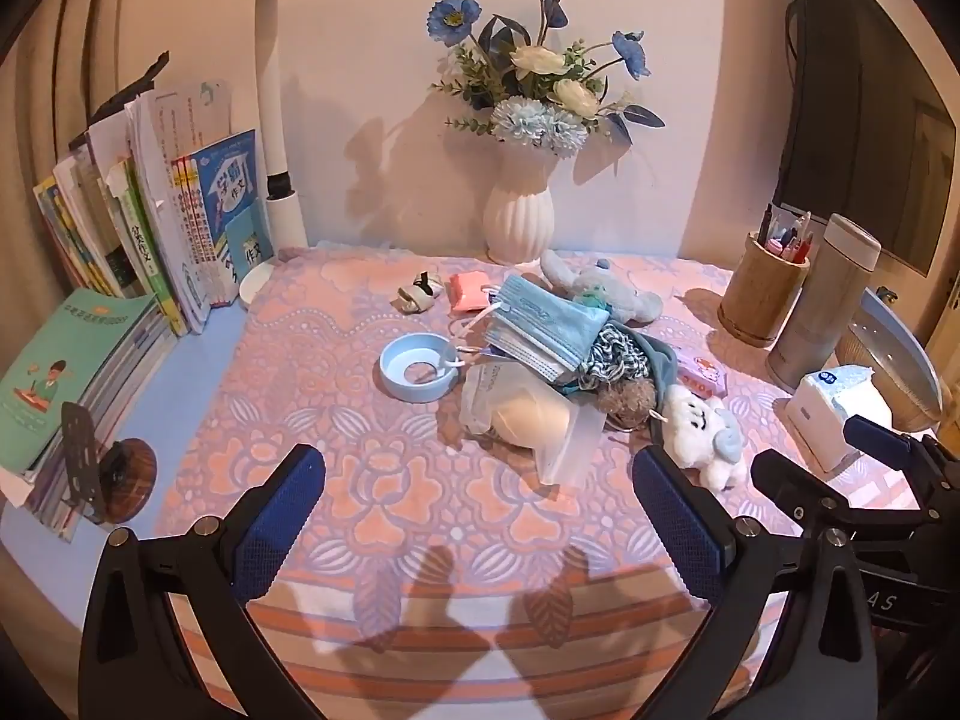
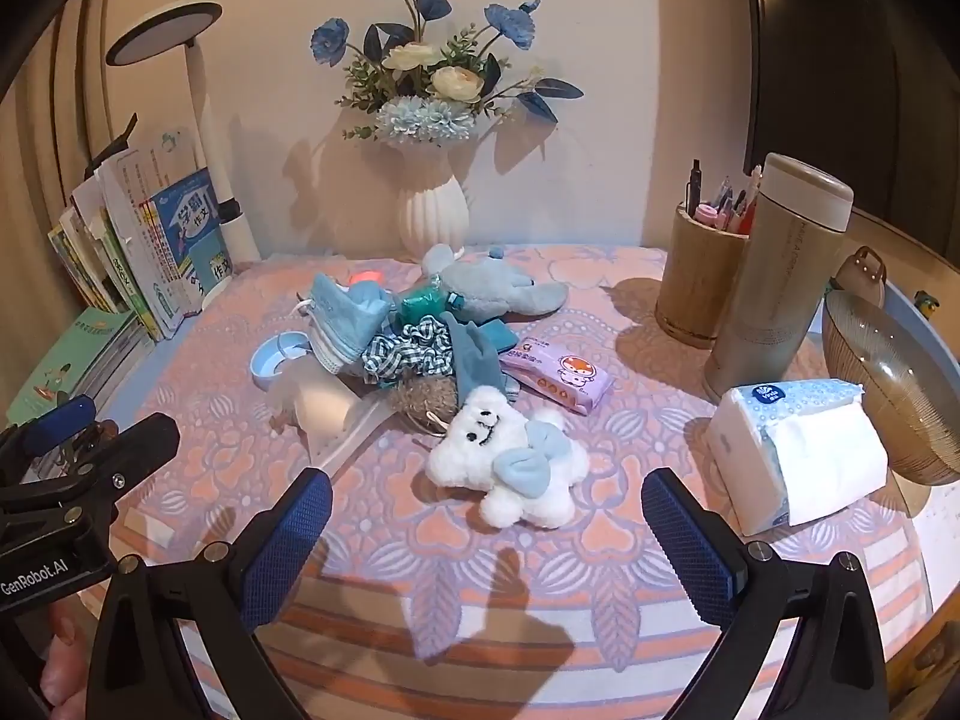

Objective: Organize soft objects
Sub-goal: 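Move both tools toward the pile of soft items on the table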

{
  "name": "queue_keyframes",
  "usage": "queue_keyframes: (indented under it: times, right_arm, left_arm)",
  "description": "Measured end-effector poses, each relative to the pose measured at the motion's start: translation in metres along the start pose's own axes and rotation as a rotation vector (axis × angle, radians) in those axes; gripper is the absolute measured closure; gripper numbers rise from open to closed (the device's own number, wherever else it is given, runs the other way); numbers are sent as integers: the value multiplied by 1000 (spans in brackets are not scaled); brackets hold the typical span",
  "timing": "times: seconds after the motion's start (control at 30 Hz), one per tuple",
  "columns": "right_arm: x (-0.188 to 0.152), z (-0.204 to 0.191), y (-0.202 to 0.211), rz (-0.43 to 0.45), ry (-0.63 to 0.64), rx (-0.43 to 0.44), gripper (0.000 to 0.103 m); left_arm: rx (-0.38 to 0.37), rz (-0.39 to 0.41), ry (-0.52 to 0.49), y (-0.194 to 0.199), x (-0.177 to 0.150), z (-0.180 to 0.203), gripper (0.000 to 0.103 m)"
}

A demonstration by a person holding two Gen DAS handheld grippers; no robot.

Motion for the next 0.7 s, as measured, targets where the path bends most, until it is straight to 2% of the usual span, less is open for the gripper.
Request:
queue_keyframes:
  times: [0.7]
  right_arm:
    - [-2, -4, -1, 2, 1, 0, 0]
  left_arm:
    - [-9, -1, -4, 0, 0, 5, 1]
Point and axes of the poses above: each gripper's, at about its wrist camera, not at the fingertips, and y roughly against the way its jaws point, z to its right, x to its top, the point moved 10 cm from there along -y, roughly the way its jaws point, and after that the axes turned 4 degrees about -x, right-handed, at the moved point
